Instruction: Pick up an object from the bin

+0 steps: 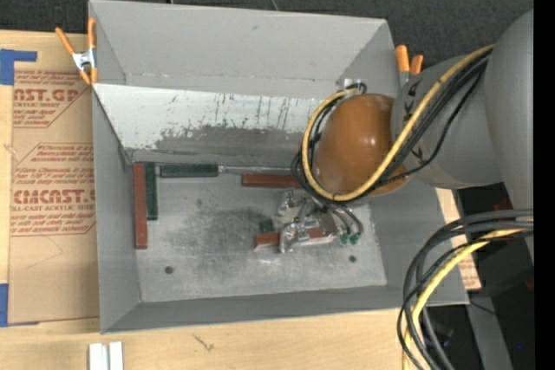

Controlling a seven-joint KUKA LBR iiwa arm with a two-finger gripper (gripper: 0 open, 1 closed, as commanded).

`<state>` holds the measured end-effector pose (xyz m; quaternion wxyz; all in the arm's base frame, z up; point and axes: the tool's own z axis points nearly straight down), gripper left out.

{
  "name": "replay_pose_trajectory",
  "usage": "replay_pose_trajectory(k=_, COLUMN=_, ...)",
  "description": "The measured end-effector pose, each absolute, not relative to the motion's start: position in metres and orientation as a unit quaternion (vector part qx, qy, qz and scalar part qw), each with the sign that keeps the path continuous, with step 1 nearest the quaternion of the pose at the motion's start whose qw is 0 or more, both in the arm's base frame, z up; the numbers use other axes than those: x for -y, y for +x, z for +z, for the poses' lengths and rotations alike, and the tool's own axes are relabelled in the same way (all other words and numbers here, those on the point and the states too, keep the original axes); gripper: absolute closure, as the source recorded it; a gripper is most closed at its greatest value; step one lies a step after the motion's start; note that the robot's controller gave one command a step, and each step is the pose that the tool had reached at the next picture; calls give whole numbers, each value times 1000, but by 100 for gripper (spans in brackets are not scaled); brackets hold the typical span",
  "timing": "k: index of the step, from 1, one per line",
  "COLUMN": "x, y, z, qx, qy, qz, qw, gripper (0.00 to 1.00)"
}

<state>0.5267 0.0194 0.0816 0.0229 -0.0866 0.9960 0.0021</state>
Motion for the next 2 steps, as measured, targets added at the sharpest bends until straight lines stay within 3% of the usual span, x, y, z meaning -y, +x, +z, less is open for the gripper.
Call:
replay_pose_trajectory(k=1, x=-19, y=527, z=82, qx=-996, qy=-87, qz=2, qw=23, gripper=100)
replay_pose_trajectory(k=2, x=13, y=543, z=237, qx=-997, qy=-79, qz=0, qw=4, gripper=100)
